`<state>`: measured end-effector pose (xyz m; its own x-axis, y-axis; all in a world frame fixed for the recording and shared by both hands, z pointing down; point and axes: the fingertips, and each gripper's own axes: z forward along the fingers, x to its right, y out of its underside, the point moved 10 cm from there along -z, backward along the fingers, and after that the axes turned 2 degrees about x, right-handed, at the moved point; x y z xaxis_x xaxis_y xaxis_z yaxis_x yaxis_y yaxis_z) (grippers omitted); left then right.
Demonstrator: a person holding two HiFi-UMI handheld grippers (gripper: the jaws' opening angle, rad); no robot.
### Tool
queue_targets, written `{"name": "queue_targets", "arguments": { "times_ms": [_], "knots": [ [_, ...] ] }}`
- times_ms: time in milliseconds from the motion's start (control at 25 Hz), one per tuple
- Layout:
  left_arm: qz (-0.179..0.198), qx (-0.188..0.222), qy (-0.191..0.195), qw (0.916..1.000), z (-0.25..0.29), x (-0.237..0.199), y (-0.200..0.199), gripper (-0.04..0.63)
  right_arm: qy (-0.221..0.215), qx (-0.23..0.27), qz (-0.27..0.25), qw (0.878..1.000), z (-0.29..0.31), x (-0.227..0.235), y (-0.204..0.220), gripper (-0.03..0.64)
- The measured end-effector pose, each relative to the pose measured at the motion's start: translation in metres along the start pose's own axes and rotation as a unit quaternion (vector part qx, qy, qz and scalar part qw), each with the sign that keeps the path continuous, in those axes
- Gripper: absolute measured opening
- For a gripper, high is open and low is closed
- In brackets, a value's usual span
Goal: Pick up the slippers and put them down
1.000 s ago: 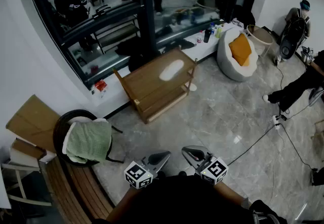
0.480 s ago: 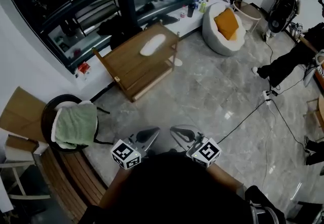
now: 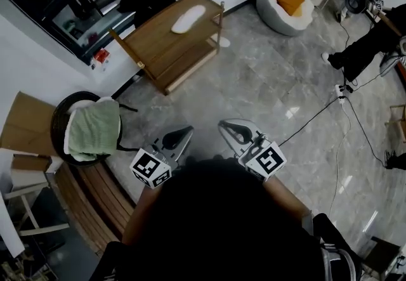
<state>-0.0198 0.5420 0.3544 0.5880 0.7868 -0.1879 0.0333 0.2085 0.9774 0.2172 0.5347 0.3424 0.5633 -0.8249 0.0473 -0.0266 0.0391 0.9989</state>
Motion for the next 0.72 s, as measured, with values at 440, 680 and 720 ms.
{"name": "queue_targets", "arguments": {
  "times_ms": [440, 680, 720],
  "knots": [
    [0.011, -0.016, -0.038, 0.9991, 0.004, 0.008, -0.004, 0.012, -0.016, -0.012, 0.023, 1.0, -0.012, 0.027, 0.011, 0.026],
    [-0.016, -0.005, -0.051, 0.9986, -0.007, -0.032, -0.002, 0.011, 0.005, -0.03, 0.038, 0.999, 0.016, 0.046, 0.018, 0.026],
    [-0.023, -0.001, -0.05, 0.9985, -0.006, -0.04, -0.002, 0.011, 0.01, -0.034, 0.037, 0.999, 0.021, 0.05, 0.018, 0.026]
  ]
}}
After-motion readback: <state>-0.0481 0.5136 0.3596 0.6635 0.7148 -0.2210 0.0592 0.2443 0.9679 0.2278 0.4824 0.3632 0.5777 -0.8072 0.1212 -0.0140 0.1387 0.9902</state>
